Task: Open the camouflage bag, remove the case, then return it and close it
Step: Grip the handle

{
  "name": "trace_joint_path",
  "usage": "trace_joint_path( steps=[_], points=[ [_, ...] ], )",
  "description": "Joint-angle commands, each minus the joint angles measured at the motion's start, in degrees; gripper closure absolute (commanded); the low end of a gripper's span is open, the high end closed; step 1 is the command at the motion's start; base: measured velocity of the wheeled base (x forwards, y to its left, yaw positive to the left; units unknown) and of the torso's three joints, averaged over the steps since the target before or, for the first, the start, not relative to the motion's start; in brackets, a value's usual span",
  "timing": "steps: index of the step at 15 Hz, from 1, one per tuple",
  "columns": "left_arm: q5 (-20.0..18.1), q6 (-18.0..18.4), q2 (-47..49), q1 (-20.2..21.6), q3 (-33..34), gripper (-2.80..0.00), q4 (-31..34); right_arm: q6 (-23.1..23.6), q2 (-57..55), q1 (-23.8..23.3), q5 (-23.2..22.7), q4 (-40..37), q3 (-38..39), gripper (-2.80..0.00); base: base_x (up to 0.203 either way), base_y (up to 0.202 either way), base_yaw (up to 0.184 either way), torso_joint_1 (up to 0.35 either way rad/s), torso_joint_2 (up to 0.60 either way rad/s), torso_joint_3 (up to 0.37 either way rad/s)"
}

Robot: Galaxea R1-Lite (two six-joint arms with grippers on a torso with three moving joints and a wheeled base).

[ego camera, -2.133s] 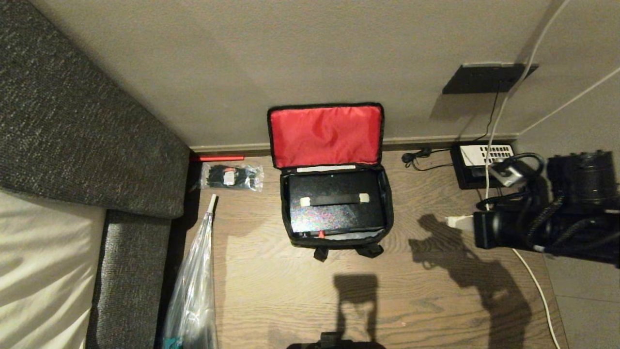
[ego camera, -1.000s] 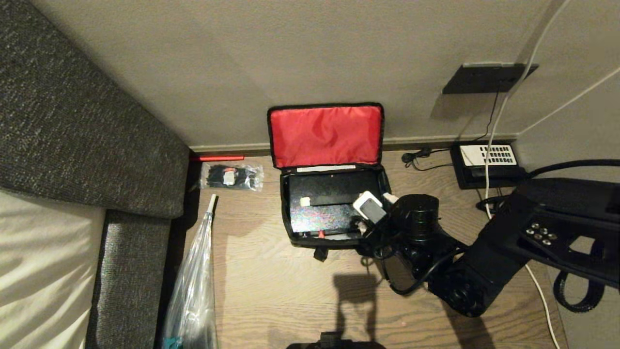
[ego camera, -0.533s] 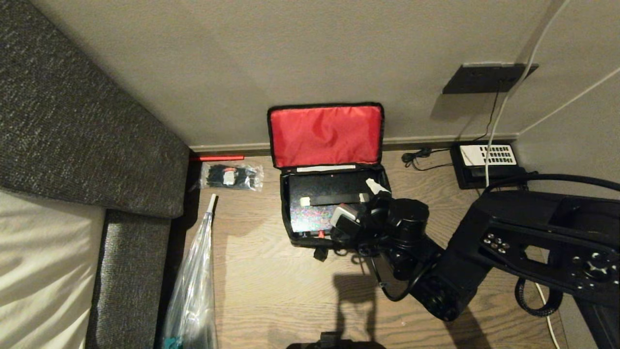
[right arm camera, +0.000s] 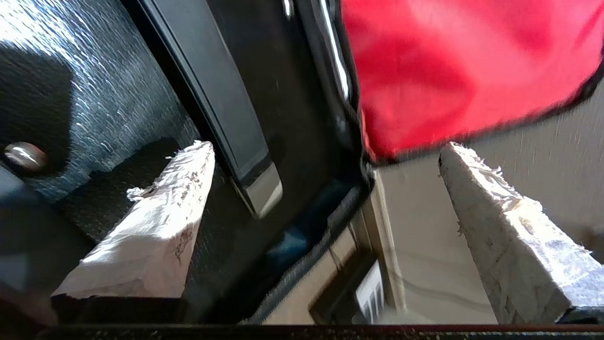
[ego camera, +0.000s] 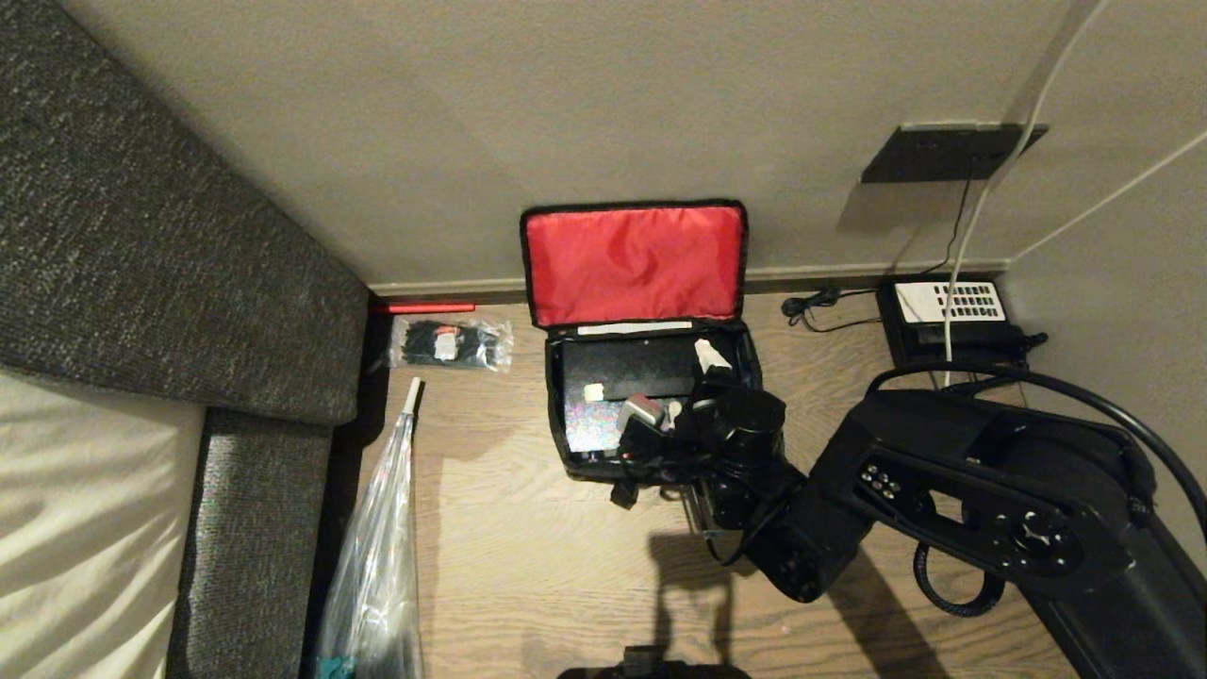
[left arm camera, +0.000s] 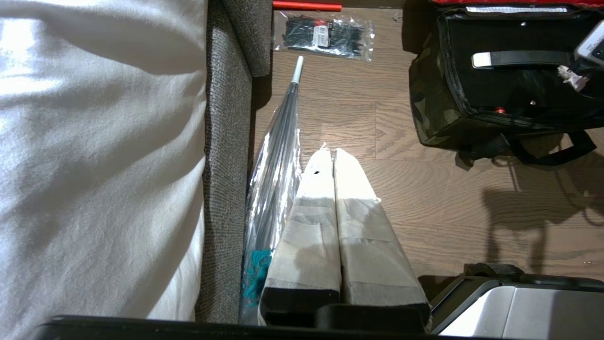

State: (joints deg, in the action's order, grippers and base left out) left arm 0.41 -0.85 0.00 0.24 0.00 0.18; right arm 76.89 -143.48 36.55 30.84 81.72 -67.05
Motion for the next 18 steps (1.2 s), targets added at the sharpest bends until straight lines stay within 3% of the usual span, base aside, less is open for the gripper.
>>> trace_joint_path(
  steps=[1, 12, 16, 18],
  points=[
    [0.03, -0.03, -0.09, 0.02, 0.18, 0.00, -0.01, -0.12, -1.40, 0.02, 0.89, -0.24, -1.19, -2.80, 0.000, 0.000, 0.000, 0.000, 0.00, 0.000],
    [0.03, -0.03, -0.09, 0.02, 0.18, 0.00, -0.01, 0.93, -7.55, 0.98, 1.55, 0.13, -9.57, -2.80, 0.000, 0.000, 0.000, 0.000, 0.00, 0.000],
    [0.03, -0.03, -0.09, 0.02, 0.18, 0.00, -0.01, 10.09, -8.08, 1.07, 1.43, 3.88, -8.88, -2.80, 0.000, 0.000, 0.000, 0.000, 0.00, 0.000],
    [0.03, -0.03, -0.09, 0.02, 0.18, 0.00, -0.01, 12.49, -8.65, 1.07, 1.51, 4.86, -9.42, -2.80, 0.000, 0.000, 0.000, 0.000, 0.00, 0.000]
  ],
)
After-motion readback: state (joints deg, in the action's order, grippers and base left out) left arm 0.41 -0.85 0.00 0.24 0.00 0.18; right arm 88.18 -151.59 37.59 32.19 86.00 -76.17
